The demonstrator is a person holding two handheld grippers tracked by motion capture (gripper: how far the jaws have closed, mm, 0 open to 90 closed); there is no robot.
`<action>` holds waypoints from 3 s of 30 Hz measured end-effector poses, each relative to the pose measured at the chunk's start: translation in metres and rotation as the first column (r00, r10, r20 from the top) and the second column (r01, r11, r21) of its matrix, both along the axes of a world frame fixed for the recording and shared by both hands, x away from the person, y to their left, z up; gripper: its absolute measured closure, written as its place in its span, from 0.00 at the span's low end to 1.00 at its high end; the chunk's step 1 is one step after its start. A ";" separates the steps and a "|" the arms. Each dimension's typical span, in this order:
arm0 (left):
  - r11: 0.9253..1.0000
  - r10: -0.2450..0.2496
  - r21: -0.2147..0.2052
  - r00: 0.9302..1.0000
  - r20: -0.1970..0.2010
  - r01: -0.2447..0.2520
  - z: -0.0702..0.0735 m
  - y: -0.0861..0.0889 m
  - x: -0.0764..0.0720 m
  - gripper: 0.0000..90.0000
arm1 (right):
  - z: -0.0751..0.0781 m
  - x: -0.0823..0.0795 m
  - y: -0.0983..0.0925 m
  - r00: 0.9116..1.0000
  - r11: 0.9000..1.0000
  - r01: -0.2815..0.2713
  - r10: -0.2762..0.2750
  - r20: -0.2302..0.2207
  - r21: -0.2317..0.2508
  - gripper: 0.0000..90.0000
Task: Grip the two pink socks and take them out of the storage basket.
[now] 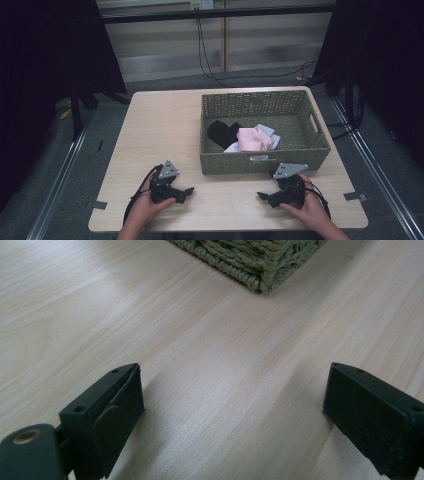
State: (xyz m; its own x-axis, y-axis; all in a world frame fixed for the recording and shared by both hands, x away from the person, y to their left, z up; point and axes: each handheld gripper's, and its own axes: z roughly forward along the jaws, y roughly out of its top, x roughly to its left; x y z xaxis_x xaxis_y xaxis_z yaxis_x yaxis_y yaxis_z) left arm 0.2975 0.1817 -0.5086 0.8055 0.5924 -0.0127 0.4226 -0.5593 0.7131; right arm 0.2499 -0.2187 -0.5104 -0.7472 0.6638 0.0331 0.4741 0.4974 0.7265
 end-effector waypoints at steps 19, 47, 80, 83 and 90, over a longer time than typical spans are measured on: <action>1.000 -0.002 0.000 1.000 0.000 0.002 0.000 0.000 0.000 0.10 | 0.013 0.005 -0.003 0.992 0.997 -0.030 0.021 -0.125 -0.073 0.17; 1.000 -0.002 0.000 1.000 0.000 0.002 0.000 0.000 0.000 0.10 | 0.074 0.027 -0.016 0.952 0.986 -0.123 0.085 -0.295 -0.114 0.23; 1.000 -0.002 0.000 1.000 0.000 0.002 0.000 0.000 0.000 0.10 | 0.149 0.064 -0.022 0.933 0.985 -0.129 0.081 -0.351 -0.115 0.28; 1.000 -0.004 0.001 1.000 -0.001 0.004 0.000 0.000 0.000 0.10 | 0.152 0.071 -0.025 0.930 0.989 -0.116 0.075 -0.360 -0.093 0.28; 1.000 0.002 -0.006 1.000 -0.002 -0.002 0.000 0.000 -0.001 0.10 | 0.157 0.091 -0.033 0.938 0.992 -0.063 0.022 -0.347 -0.110 0.28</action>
State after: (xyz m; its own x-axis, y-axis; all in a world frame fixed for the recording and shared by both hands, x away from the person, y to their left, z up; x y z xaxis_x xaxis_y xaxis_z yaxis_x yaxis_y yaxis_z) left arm 0.2970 0.1813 -0.5088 0.8042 0.5941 -0.0182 0.4255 -0.5541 0.7155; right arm 0.3410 -0.2521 -0.3535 -0.7314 0.6464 0.2174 0.6613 0.5943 0.4578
